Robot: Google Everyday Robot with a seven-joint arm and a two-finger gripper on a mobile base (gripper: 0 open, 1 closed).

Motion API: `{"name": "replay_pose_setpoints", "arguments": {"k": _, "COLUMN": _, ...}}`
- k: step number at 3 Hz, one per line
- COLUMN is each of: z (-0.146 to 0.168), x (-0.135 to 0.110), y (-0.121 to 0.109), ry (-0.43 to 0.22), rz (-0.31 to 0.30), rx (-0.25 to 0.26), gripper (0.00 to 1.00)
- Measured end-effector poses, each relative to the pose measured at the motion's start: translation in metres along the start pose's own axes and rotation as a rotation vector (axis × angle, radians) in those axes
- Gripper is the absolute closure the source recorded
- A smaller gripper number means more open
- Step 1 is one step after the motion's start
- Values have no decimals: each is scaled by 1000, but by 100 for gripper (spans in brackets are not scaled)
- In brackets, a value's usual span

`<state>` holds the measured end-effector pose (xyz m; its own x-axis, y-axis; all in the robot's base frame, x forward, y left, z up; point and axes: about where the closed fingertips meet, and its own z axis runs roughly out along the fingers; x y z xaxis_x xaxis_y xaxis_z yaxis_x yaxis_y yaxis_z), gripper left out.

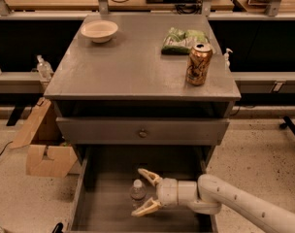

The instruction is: Pick water bottle from middle drawer and place on counter

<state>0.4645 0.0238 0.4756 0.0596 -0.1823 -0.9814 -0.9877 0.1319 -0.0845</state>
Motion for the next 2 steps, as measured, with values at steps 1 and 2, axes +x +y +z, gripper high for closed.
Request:
{"name": "replay_pose_setpoints", "arguments": {"k": 1, "z": 20, "x": 18, "y": 6, "ry": 3, "rz": 41, "rx": -30, "gripper": 41}}
{"name": "replay_pose_setpoints", "arguments": {"k": 2, "z": 38, "x": 4, "y": 12, "ry": 11, "rz": 109, "rx": -53, "gripper": 72}}
